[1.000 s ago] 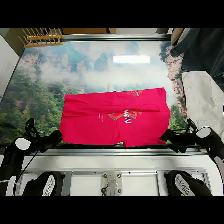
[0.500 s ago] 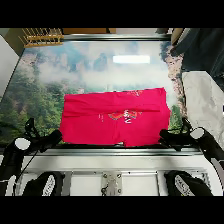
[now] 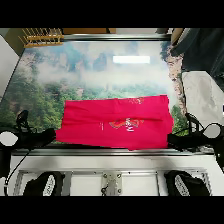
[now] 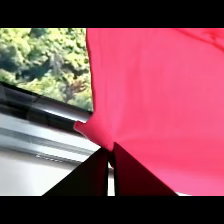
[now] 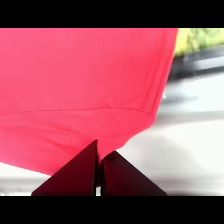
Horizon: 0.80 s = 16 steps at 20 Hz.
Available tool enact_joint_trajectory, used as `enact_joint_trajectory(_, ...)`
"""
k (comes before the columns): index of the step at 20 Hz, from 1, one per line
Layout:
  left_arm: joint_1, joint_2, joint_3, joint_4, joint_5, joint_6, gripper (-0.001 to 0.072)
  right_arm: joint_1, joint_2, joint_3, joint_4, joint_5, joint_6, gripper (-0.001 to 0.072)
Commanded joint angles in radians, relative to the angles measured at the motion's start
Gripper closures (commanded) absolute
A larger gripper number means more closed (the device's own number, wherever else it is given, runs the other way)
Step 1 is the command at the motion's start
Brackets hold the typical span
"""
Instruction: Fold the clothes and pants, and hang the long-sleeved shirts on hangers.
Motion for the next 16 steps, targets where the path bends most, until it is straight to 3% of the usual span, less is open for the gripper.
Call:
enact_joint_trajectory(1,-0.007,0.063,0.061,0.013,-0.098,0.001,0.0700,0.001,0.040,0.047,-0.037,0.126,0.009,0.0701)
enact_joint_trajectory(4,-0.066,-0.034,0.155,0.013,-0.092,0.002,0.0700,0.001,-0.045,0.164,-0.037,0.106,0.014,0.0701)
enact_joint_trajectory(10,-0.165,-0.414,0.383,0.019,0.060,0.002,0.0699,0.008,-0.348,0.451,-0.034,0.017,0.013,0.0701)
enact_joint_trajectory(16,-0.206,-0.753,0.605,0.020,0.068,0.002,0.0699,0.055,-0.603,0.654,-0.033,-0.110,0.014,0.0701)
